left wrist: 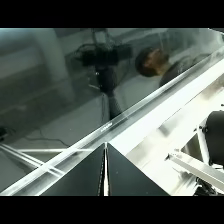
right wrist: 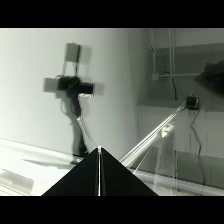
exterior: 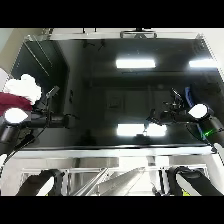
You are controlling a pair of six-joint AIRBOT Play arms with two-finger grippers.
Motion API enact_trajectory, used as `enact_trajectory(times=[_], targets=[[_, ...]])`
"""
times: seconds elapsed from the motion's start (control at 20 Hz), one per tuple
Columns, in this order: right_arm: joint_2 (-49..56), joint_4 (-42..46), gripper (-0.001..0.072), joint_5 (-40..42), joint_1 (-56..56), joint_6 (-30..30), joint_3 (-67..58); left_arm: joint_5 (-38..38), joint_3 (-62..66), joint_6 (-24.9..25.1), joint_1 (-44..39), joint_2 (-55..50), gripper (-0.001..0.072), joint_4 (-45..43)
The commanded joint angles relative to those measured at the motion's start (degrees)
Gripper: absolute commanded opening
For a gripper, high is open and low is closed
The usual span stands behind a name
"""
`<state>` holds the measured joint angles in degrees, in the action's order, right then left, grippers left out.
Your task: Fold the shirts.
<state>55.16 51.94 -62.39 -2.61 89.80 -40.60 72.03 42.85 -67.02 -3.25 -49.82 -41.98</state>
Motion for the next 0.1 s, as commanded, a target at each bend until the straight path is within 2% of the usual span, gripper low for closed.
enact_trajectory(times=[0.0,0.05], targets=[[0.0,-0.2,0.0022,0.0,-0.1,0.0,0.0,-0.5,-0.6,-0.2,-0.1,2.5,0.0008,0.0],[0.0,-0.2,0.0021,0.0,-0.1,0.0,0.0,-0.5,-0.6,-0.2,-0.1,3.0,0.0008,0.0]])
